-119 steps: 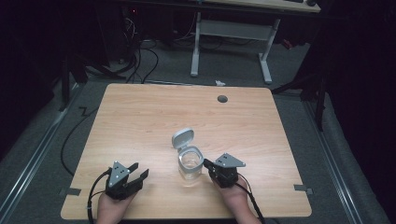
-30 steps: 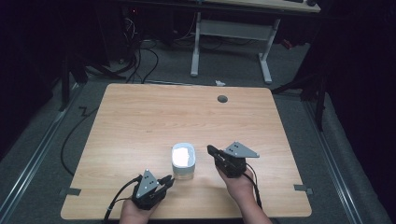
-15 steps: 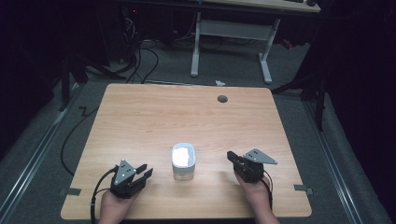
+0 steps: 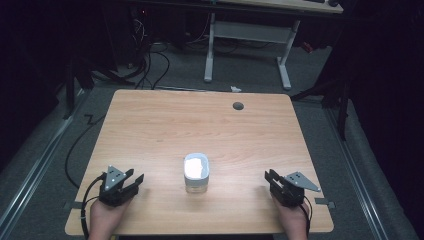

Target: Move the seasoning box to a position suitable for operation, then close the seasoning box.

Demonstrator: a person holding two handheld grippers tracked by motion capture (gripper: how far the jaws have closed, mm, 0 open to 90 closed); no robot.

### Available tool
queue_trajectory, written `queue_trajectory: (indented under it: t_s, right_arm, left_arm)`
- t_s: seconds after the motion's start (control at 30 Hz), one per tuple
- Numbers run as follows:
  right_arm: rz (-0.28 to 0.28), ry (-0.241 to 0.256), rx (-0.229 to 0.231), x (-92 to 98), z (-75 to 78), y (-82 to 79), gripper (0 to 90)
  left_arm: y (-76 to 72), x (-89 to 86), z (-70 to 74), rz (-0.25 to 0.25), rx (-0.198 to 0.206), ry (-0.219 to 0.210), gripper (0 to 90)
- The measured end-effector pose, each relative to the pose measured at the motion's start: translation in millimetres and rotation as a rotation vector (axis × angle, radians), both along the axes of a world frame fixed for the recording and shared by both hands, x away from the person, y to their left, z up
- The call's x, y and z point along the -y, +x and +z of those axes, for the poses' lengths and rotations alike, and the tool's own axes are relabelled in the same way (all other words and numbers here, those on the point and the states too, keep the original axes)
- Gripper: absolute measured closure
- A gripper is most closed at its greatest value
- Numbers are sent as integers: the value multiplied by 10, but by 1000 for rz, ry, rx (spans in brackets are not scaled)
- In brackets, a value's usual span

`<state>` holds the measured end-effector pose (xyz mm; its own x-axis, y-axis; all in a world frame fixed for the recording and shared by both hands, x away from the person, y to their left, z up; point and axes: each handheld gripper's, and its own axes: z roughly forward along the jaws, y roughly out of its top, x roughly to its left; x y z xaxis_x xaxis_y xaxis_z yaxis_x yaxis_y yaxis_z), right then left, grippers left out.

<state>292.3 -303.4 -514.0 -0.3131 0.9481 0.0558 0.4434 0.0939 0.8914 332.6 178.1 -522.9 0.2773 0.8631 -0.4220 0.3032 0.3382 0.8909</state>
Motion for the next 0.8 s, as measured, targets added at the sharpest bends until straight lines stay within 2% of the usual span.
queue_trajectory:
  t_s: [0.07, 0.2, 0.33, 0.53, 0.8]
  right_arm:
    - [-28, -8, 16, 74, 37, -11, 713]
    - [-56, -5, 12, 173, 38, -9, 660]
    - [-76, -28, -11, 251, 9, 6, 598]
    - [-101, -29, -9, 294, 10, 38, 551]
    - [-78, -42, -1, 255, 21, 56, 521]
  left_arm:
    - [16, -90, 3, 26, 0, -3, 546]
    - [27, -196, 10, 58, -2, -24, 540]
    - [34, -195, 2, 57, 1, -20, 522]
    - [27, -228, -33, 59, -15, -25, 519]
    - [-37, -198, -3, 58, 3, -1, 513]
